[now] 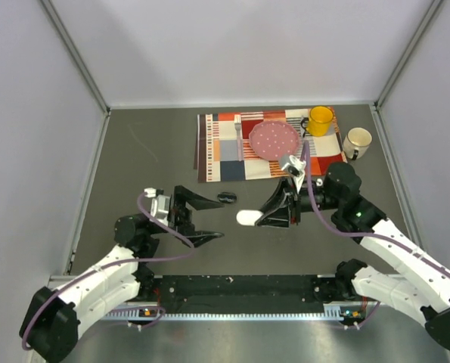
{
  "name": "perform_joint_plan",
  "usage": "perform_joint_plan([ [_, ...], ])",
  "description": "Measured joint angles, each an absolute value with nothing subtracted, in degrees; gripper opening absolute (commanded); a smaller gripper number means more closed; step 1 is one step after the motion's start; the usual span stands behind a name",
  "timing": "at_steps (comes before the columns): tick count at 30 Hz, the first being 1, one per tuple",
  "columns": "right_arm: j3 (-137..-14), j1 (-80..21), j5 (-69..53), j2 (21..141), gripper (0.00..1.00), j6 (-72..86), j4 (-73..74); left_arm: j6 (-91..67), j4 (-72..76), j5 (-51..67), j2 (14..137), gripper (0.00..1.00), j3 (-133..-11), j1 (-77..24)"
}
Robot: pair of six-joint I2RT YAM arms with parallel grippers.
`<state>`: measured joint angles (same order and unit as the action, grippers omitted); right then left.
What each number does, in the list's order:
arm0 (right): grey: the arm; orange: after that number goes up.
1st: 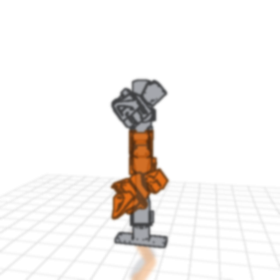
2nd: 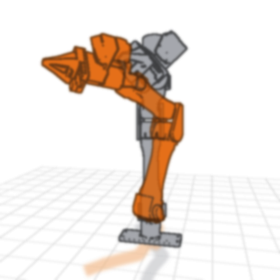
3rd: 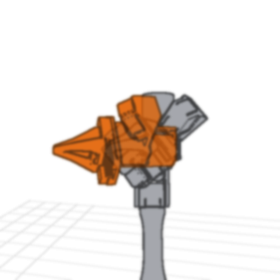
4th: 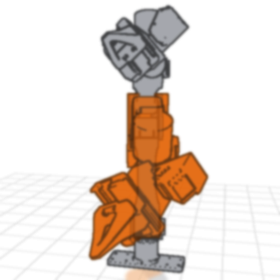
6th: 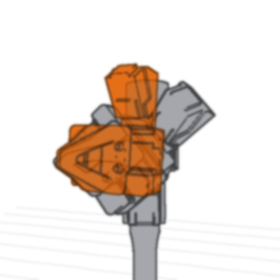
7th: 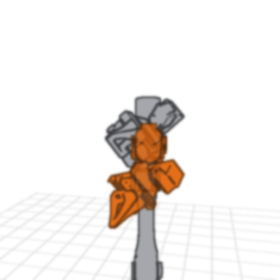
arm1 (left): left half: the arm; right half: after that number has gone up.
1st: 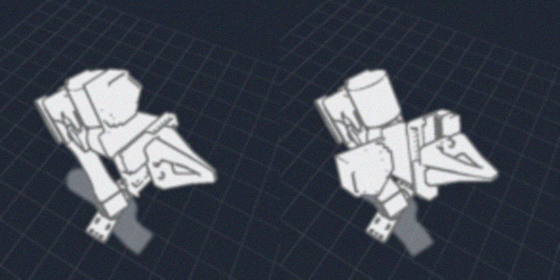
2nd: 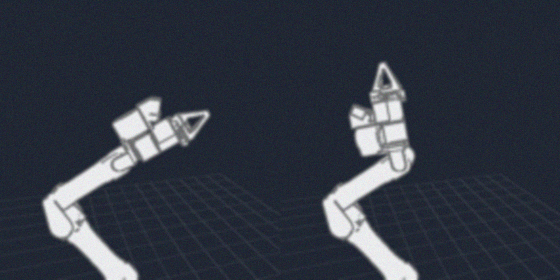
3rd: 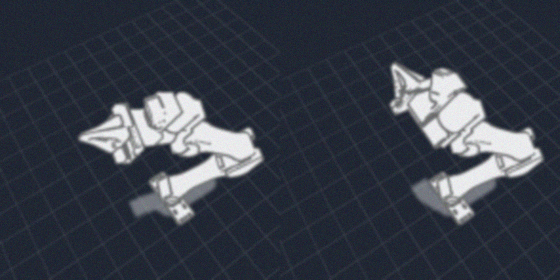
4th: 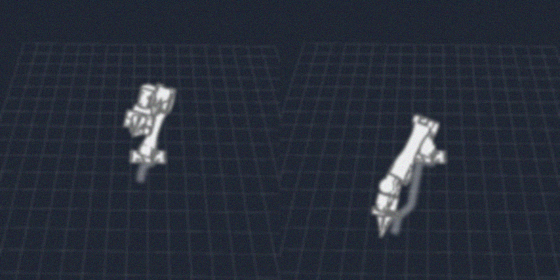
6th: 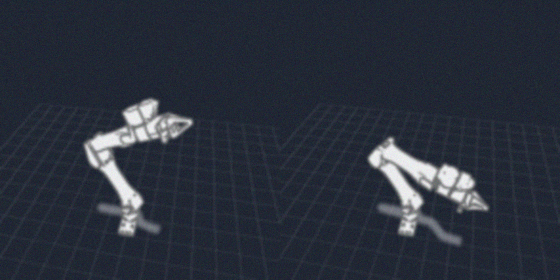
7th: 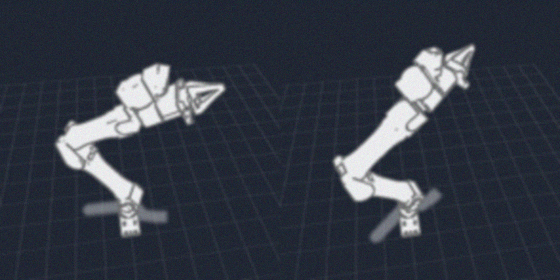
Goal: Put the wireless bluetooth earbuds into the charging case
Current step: Pick up the charging case at the center of the board.
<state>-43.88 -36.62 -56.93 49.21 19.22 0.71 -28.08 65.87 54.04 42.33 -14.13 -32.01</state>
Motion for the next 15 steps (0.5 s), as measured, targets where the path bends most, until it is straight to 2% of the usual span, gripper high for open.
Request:
perform_joint_plan([
  [15,-37.3,-41.6,-48.9,45.4,0.00,11.4,-7.6,-36.1,72.5,48.3,53.0,0.70,-17.9,-36.7],
])
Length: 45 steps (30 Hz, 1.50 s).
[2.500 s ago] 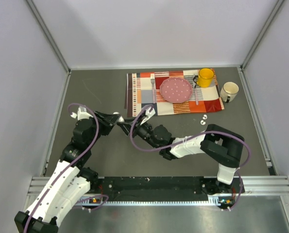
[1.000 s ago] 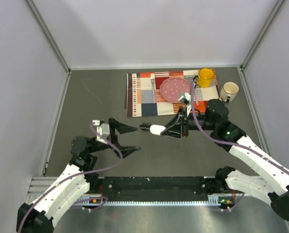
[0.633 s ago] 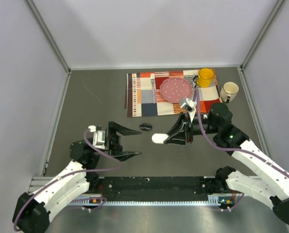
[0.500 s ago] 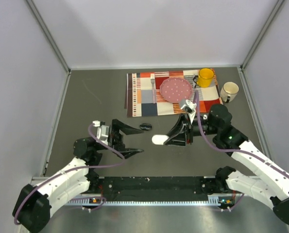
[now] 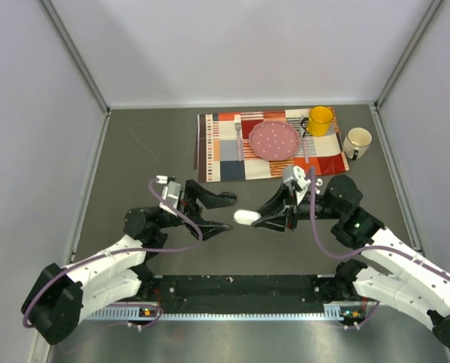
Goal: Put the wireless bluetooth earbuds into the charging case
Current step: Pick up the charging case at the center of the board.
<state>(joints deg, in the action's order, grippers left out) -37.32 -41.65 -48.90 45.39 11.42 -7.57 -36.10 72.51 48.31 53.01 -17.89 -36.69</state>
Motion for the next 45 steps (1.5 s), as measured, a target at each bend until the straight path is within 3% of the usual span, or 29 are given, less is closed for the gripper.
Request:
perform_joint_plan([
  [10,-36.2,-41.6,-47.8,45.0,0.00,11.1,-13.7,-35.8,71.7,47.7,55.3,0.62,-18.7,-39.5],
  [13,-36.2,-41.7,-47.9,45.0,0.00,11.6,-14.9,-35.4,71.5,46.9,55.8,0.52,-19.2,-40.1],
  [31,-36.0,-41.9,-48.1,45.4,0.00,12.6,-17.2,-33.3,70.7,43.6,59.8,0.44,-21.3,-43.4],
  [39,-36.0,-42.0,-48.0,45.5,0.00,12.6,-17.1,-33.4,71.2,43.5,61.1,0.33,-21.6,-43.9],
  [45,-36.0,-42.0,-48.0,45.5,0.00,12.6,-17.3,-33.7,72.0,43.4,61.4,0.32,-21.7,-44.1],
])
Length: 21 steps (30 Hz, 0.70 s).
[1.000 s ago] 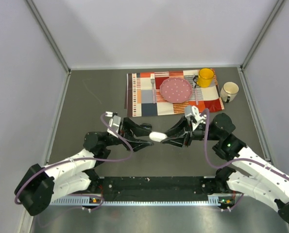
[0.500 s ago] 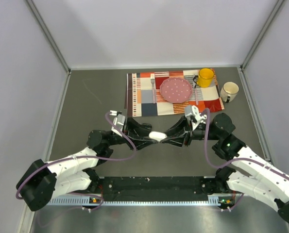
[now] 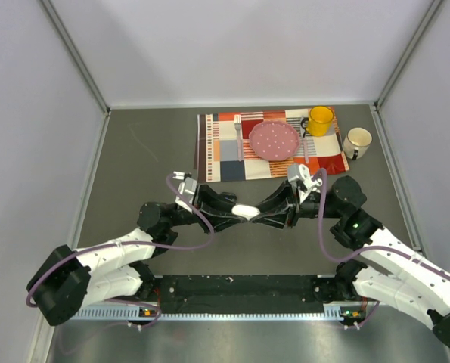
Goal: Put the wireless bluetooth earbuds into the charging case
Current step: Pick up the charging case at the center of the board.
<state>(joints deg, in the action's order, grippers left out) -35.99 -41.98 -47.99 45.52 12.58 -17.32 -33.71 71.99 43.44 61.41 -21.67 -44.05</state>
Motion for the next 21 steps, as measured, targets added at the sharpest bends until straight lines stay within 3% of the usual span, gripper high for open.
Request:
perform_joint_plan([
  [8,-36.0,-42.0,-48.0,45.5,0.00,12.6,-17.5,-33.8,72.5,43.4,61.7,0.38,-21.8,-44.2],
  [11,-36.0,-42.1,-48.0,45.6,0.00,12.6,-17.5,-34.0,72.5,43.4,62.3,0.31,-22.2,-44.6],
  [14,-36.0,-42.1,-47.8,45.6,0.00,12.6,-17.6,-34.2,72.9,43.4,62.4,0.31,-22.3,-44.6],
  [16,-36.0,-42.1,-47.8,45.6,0.00,12.5,-17.6,-34.2,73.0,43.4,62.4,0.19,-22.3,-44.6],
  [18,-36.0,-42.1,-47.7,45.6,0.05,12.5,-17.6,-34.2,73.1,43.4,62.5,0.01,-22.3,-44.6],
  [19,-36.0,-42.1,-47.7,45.6,0.20,12.5,-17.6,-34.2,73.1,43.4,62.5,0.00,-22.3,-44.6],
  [21,-36.0,-42.1,-47.6,45.6,0.31,12.5,-17.6,-34.0,73.2,43.4,62.6,0.00,-22.3,-44.6],
])
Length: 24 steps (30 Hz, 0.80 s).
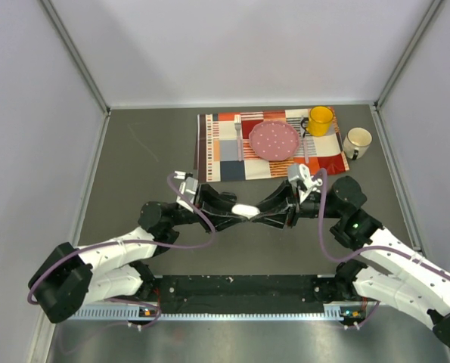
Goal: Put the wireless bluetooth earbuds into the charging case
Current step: Pick up the charging case at the center of the board, then open the charging case.
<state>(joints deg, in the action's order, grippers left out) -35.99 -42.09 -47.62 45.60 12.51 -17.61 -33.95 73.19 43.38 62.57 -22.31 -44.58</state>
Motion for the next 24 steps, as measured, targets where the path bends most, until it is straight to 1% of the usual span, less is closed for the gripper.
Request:
perform_joint_plan([
  [3,-36.0,-42.1,-46.9,45.5,0.45,12.6,-17.6,-32.8,73.3,42.8,62.6,0.00,-22.3,-44.6],
  [5,-36.0,-42.2,-45.1,45.3,0.64,13.2,-17.4,-31.5,73.4,41.4,62.6,0.00,-22.0,-44.6],
  [6,-36.0,-42.4,-41.1,44.6,0.76,14.4,-15.8,-28.8,73.5,39.3,61.3,0.00,-19.2,-45.0],
  [7,-36.0,-42.4,-40.9,44.6,0.78,14.4,-15.8,-28.7,73.5,39.2,61.2,0.00,-19.0,-45.0],
  [8,-36.0,-42.4,-38.7,44.2,0.82,15.2,-15.1,-27.1,73.4,38.2,60.5,0.00,-18.0,-45.1],
  [12,-36.0,-42.5,-30.8,40.1,0.84,18.4,-13.3,-19.9,73.3,34.5,55.1,0.00,-12.3,-45.3],
  [16,-36.0,-42.5,-27.2,37.4,0.84,22.7,-14.6,-13.8,73.4,31.7,49.9,0.00,-9.9,-45.5],
  [19,-36.1,-42.6,-27.1,39.2,0.84,26.3,-15.2,-11.2,73.4,30.2,47.7,0.00,-9.2,-45.5],
  [24,-36.6,-44.9,-26.8,46.1,0.84,28.4,-13.7,-8.6,72.4,29.4,46.1,0.00,-9.0,-45.5],
])
